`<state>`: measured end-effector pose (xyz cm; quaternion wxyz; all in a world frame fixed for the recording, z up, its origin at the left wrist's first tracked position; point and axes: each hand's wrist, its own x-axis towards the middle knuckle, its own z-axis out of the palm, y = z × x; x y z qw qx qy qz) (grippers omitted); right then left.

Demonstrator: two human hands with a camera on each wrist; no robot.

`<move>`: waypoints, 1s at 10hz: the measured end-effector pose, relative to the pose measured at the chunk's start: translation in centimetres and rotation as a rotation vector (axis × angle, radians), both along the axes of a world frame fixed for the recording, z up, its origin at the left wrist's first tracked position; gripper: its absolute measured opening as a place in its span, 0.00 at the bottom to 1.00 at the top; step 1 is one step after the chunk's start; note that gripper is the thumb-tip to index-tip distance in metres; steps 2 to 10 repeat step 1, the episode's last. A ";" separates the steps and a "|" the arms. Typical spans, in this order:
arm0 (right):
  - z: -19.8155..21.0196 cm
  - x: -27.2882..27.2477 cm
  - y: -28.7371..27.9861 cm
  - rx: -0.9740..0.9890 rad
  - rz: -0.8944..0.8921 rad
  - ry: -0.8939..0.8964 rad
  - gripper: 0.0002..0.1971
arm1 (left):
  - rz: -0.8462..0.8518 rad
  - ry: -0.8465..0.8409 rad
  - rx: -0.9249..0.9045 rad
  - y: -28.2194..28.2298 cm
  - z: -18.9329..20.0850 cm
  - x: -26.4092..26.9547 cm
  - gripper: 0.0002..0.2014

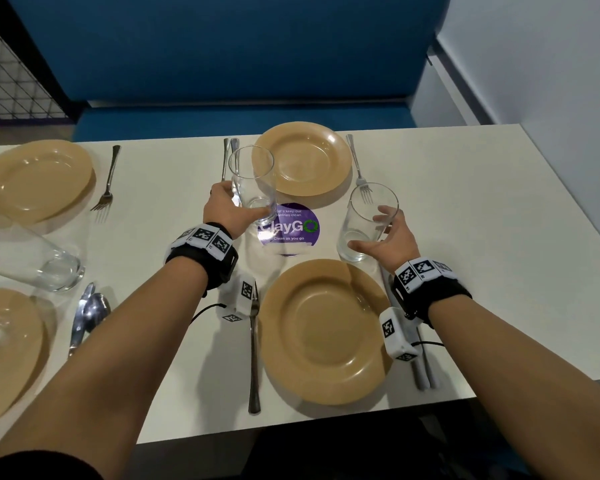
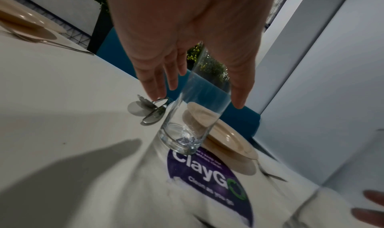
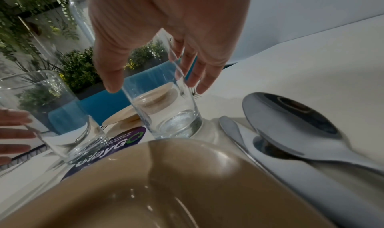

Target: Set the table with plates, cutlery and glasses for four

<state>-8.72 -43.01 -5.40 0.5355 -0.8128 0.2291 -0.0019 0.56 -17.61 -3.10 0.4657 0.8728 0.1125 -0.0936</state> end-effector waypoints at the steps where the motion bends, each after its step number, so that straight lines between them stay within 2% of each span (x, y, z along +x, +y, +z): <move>1: 0.9 -0.5 -0.1 -0.080 0.012 0.043 0.46 | 0.022 0.014 -0.076 0.5 0.5 -3.0 0.44; 10: 0.9 -0.5 -0.1 -0.080 0.012 0.043 0.46 | 0.022 0.014 -0.076 0.5 0.5 -3.0 0.44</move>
